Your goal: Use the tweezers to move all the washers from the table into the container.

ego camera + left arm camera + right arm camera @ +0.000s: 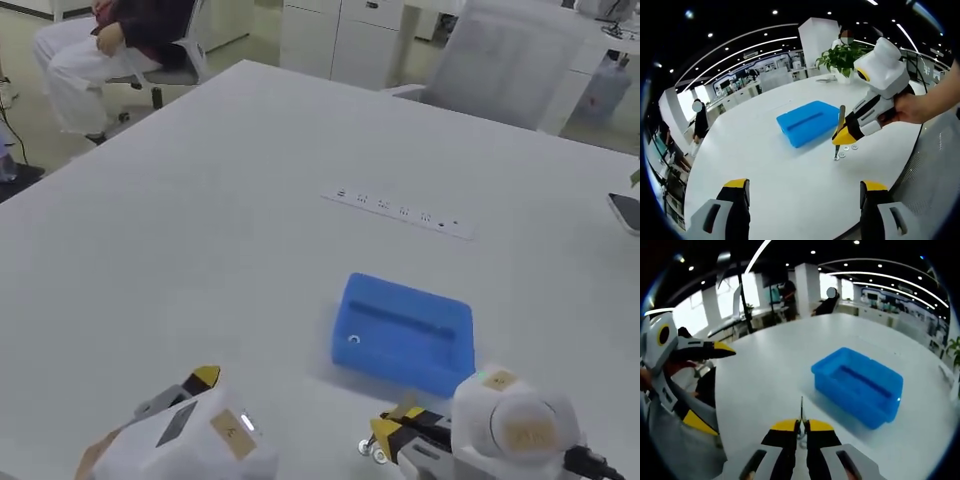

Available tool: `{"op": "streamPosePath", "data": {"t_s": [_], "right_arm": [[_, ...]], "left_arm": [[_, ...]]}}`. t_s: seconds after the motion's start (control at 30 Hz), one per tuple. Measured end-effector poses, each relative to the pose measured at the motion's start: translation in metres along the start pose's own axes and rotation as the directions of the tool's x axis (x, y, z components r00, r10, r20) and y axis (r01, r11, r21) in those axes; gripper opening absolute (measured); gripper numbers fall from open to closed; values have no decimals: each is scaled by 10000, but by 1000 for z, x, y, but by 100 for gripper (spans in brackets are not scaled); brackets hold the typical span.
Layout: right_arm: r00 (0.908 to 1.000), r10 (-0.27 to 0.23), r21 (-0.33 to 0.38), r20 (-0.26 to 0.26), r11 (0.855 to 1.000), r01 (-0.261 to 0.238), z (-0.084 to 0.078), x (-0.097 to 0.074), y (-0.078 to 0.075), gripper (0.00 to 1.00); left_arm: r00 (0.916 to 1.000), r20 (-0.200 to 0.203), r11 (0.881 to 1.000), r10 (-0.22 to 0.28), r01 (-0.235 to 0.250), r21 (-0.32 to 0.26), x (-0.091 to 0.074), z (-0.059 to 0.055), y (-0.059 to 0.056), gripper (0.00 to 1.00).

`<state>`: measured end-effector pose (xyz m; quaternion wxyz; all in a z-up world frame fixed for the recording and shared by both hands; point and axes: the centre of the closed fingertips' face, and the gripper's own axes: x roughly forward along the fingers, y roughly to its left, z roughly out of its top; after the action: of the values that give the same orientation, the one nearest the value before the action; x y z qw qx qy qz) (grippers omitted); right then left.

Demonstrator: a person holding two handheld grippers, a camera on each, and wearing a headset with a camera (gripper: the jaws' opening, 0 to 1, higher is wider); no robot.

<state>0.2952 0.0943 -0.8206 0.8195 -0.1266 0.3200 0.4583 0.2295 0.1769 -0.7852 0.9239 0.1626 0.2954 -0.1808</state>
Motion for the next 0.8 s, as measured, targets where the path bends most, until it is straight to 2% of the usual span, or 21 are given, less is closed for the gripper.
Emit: {"op": "streamPosePath", "data": {"t_s": [0.27,0.57,0.8], "right_arm": [[9992,82,-240,-389,9997,-92,1,1,3,2],[9995,271,-237,-180,9993,-275,23,-11,4,2],[9992,296,-208,265,9994,-291,46,-23,0,3]], "left_arm": [[10000,66,9999,0,1,-127,-1,1,1,94],[9997,264,9997,6,0,-226,-2,4,2,95],[9984,565,9992,61,-38,-397,-3,9,3,99]]}}
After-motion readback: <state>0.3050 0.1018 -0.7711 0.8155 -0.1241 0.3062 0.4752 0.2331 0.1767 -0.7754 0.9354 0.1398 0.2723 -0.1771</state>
